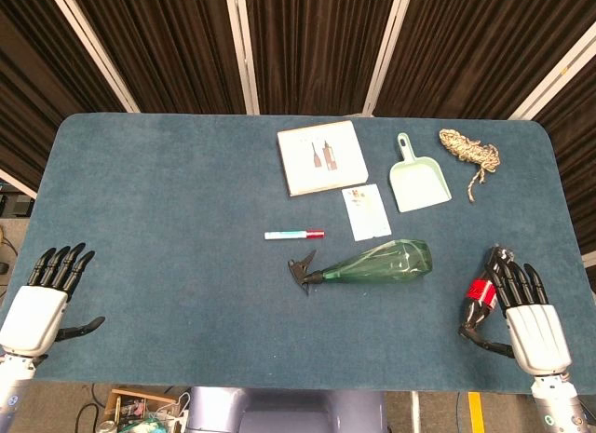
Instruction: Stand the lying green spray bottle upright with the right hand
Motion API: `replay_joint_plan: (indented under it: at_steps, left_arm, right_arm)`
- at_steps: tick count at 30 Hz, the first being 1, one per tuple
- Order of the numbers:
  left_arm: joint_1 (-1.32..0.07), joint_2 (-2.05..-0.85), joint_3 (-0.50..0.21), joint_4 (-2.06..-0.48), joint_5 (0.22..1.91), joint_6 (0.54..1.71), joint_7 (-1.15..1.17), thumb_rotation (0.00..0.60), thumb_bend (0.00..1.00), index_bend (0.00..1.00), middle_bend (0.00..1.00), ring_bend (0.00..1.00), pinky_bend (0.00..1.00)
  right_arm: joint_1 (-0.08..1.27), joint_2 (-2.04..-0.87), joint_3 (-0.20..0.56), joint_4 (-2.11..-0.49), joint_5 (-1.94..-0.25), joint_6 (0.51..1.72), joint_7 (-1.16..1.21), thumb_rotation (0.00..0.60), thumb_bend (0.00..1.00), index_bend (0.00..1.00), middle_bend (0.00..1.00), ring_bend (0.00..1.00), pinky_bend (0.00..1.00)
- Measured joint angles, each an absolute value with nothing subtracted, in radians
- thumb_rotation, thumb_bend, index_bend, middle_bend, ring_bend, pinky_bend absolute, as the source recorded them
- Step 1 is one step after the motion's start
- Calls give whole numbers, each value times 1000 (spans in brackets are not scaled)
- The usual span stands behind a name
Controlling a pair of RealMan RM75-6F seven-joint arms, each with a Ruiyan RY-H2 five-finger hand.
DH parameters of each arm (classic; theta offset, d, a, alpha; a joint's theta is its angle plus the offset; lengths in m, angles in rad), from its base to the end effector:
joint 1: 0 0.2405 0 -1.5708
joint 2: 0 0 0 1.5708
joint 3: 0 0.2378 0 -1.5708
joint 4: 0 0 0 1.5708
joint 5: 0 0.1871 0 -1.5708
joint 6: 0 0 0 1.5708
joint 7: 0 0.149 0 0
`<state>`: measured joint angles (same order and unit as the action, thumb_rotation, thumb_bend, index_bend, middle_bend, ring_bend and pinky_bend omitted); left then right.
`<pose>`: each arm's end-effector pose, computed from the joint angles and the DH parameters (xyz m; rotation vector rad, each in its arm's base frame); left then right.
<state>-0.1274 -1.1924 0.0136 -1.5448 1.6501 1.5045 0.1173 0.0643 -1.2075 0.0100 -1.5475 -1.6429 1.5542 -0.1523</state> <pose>-0.2676 0.1810 0.1408 -1.5924 -0.7496 -0.9068 -0.2730 -0.1684 0.1468 1.5105 -0.7330 0.8903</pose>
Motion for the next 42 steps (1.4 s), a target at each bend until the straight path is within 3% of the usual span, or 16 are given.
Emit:
replay_joint_plan:
  at_steps: [14,18,21,33,42]
  left_arm:
    - [-116,-1183,16,-1553,1649,1525,111,600,72,0,0,0,45]
    - [-111,-1178,13,-1556,1656,1545,107,600,73,0,0,0,45]
    - [-111,-1175,16,-1557,1656,1539,107,600,74,0,0,0,46]
    - [-115,-1145,20,-1589,1615,1489,106,600,75,0,0,0,45]
    - [-126,-1141,5,-1598,1562,1455,107,600,79,0,0,0,46]
  right_arm:
    - [69,-1215,2,-1566,-1653,1534,-191,600,143,0,0,0,0]
    - [77,-1255,-6,-1557,-1695,1537,-244,600,223,0,0,0,0]
    - [91,-1287,-7,-1556,-1721,1524,-310,600,227,0,0,0,0]
    - [236,-1460,61,-1578,-1692,1286,-677,600,241,147,0,0,0]
    - [301,-1566,102,-1567,-1641,1219,-861,600,254,188,0,0,0]
